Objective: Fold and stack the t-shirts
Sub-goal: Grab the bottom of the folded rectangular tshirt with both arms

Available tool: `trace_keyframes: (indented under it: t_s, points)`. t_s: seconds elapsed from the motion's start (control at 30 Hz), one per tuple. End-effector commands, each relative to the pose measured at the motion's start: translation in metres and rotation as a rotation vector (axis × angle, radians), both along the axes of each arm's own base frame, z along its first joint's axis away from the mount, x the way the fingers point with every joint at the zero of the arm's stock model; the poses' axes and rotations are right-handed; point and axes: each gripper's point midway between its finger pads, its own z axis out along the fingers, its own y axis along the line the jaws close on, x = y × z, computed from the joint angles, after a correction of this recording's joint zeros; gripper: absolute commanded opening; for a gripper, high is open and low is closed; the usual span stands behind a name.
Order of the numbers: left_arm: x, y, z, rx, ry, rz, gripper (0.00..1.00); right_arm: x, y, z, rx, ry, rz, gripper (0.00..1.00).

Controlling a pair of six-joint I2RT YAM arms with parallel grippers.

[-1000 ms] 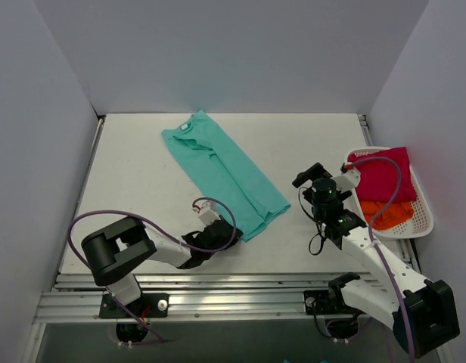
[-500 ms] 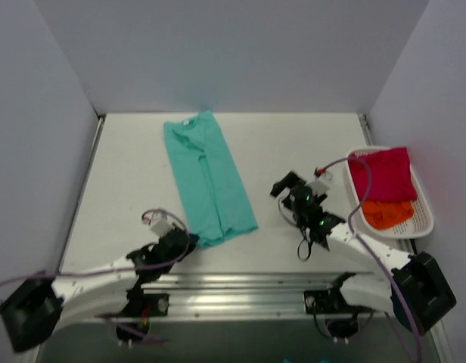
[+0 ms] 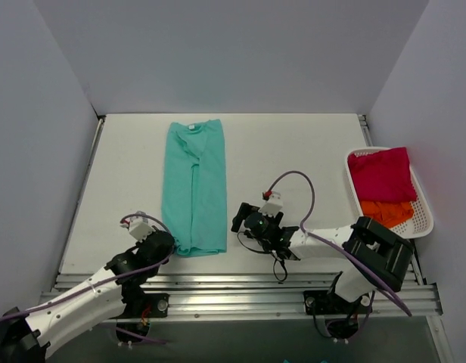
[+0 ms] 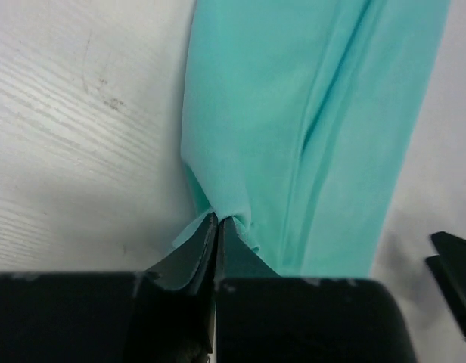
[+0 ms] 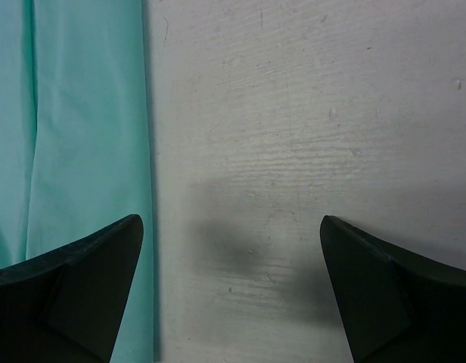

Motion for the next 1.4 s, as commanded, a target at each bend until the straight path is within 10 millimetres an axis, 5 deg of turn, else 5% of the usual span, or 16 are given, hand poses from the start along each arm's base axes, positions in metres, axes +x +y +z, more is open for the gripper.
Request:
trace_keyframes:
  t_s: [0.0,0.1,0.27,0.4,0.7,1.03,1.37]
  points:
    - [0.006,-0.018,-0.011,0.039,0.070,-0.058,0.04,-0.010,-0.006,0.007,0.005,0.001,-0.017,1.00]
    - [0.007,-0.028,-0.044,0.103,0.185,-0.072,0.02,-0.021,0.007,0.025,0.045,-0.013,0.019,1.00]
    - [0.010,-0.046,-0.058,0.065,0.201,-0.111,0.02,-0.047,0.028,0.035,0.113,-0.007,0.082,0.92]
    - [0.011,-0.046,-0.049,0.067,0.178,-0.123,0.02,-0.064,0.037,0.028,0.133,0.010,0.103,0.85]
    - [0.000,-0.023,-0.029,0.095,0.146,-0.094,0.02,-0.066,0.041,0.008,0.098,0.028,0.101,0.79]
    - [-0.008,-0.019,-0.044,0.090,0.184,-0.086,0.05,-0.061,0.041,-0.010,0.047,0.025,0.088,0.64]
    - [-0.012,-0.018,-0.044,0.070,0.172,-0.097,0.05,-0.055,0.045,-0.022,0.003,0.024,0.085,0.59]
